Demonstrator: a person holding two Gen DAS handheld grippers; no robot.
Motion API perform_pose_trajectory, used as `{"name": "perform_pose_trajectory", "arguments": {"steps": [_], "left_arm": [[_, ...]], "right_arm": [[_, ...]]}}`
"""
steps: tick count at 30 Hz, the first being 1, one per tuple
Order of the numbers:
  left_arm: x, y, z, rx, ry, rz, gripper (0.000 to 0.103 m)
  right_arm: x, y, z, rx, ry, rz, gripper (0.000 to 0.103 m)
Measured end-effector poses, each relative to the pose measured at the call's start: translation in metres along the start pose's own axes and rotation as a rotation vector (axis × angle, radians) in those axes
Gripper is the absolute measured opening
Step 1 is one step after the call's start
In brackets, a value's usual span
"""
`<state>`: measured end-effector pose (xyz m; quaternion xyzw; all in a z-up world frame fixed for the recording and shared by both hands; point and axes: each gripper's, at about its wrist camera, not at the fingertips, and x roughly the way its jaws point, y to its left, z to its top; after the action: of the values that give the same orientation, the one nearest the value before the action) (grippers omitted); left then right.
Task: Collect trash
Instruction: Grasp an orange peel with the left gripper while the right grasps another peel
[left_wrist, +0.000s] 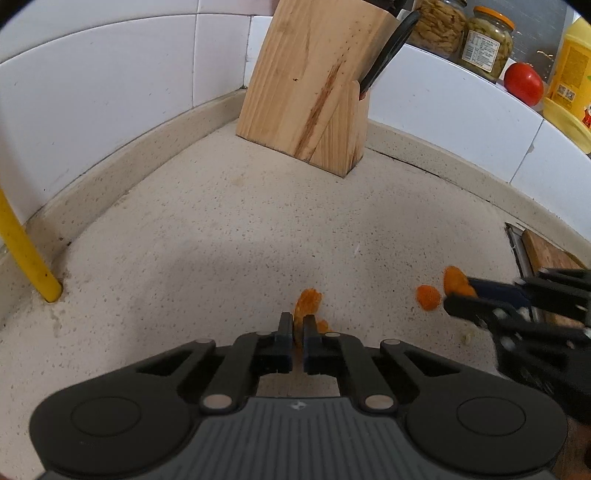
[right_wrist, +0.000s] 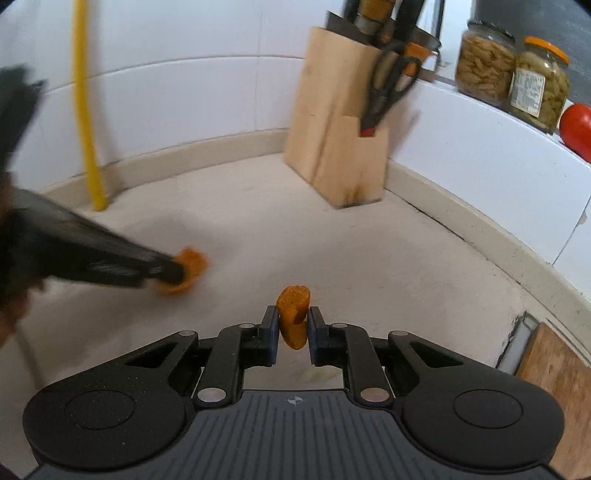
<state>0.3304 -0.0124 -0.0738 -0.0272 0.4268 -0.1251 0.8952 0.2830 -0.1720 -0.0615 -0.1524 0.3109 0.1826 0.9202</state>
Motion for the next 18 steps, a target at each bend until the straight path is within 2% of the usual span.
{"name": "perform_pose_trajectory", "arguments": {"steps": [4, 8, 11, 12, 13, 15, 18], "left_arm": [[0.001, 0.0, 0.0, 0.002, 0.001, -0.004, 0.002], [0.002, 0.001, 0.001, 0.002, 0.003, -0.011, 0.002], [0.001, 0.001, 0.001, 0.008, 0.001, -0.014, 0.002], [0.001, 0.002, 0.001, 0.008, 0.001, -0.016, 0.002], [0.001, 0.002, 0.001, 0.006, 0.001, -0.019, 0.002], [0.001, 0.003, 0.001, 0.005, 0.0, -0.022, 0.002], [0.001, 0.003, 0.001, 0.003, -0.003, -0.026, 0.002]], "right_arm": [[0.023, -0.014, -0.001, 0.02, 0.024, 0.013, 0.026], [0.028, -0.022, -0.001, 0.064, 0.02, 0.067, 0.029], [0.032, -0.022, 0.001, 0.06, 0.027, 0.065, 0.033], [0.033, -0.022, 0.002, 0.063, 0.029, 0.068, 0.039], [0.033, -0.024, 0.003, 0.083, 0.036, 0.084, 0.054], [0.035, -0.027, 0.004, 0.131, 0.05, 0.108, 0.068], [0.036, -0.021, 0.003, 0.122, 0.052, 0.092, 0.07]]}}
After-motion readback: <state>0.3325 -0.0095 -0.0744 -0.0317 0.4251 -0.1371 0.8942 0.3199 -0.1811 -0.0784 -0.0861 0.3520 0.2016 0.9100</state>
